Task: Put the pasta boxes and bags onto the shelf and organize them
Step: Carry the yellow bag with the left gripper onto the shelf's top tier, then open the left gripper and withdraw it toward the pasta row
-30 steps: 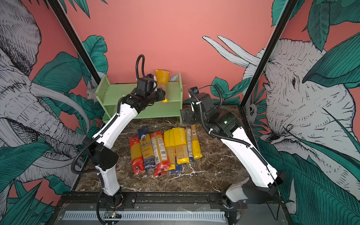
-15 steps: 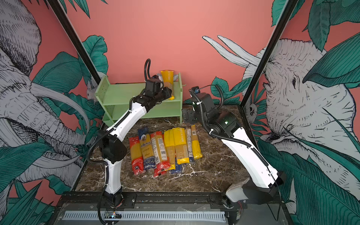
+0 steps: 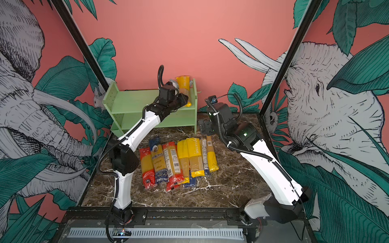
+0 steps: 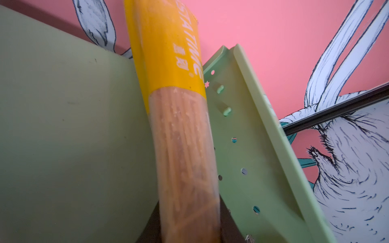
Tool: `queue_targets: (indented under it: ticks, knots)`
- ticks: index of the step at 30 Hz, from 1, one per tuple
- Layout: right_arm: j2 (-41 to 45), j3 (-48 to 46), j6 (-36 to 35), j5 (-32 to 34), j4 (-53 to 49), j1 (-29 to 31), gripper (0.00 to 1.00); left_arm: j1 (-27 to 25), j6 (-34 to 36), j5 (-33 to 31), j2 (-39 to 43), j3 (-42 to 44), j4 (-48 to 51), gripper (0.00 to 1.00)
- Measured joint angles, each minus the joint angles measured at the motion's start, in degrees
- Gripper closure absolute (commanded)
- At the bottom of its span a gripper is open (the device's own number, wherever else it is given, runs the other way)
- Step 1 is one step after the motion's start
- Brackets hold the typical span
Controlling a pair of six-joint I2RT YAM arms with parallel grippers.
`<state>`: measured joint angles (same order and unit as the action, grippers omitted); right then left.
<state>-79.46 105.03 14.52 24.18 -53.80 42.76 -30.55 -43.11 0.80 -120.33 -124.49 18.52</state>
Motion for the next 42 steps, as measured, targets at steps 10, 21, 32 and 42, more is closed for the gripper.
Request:
queue_targets:
  ticks: [10,21,32,42]
  knots:
    - [1.5,-1.0,0.3,0.0,0.4,-0.9,0.01,-0.5,0.2,1.6,0.0,-1.8,-5.4,0.3]
    - [2.9,-1.9,0.5,0.0,0.3,-1.2,0.01,-0.5,0.9,2.6,2.9,2.5,-8.1,0.23]
    - [5.4,-5.9,2.2,-1.6,0.1,-1.2,0.01,-1.2,5.9,-2.8,23.8,22.6,-8.8,0.18]
    - [8.0,-11.6,3.9,-1.7,-0.9,-1.2,0.01,-4.4,12.3,-15.9,46.1,45.3,-3.5,0.16]
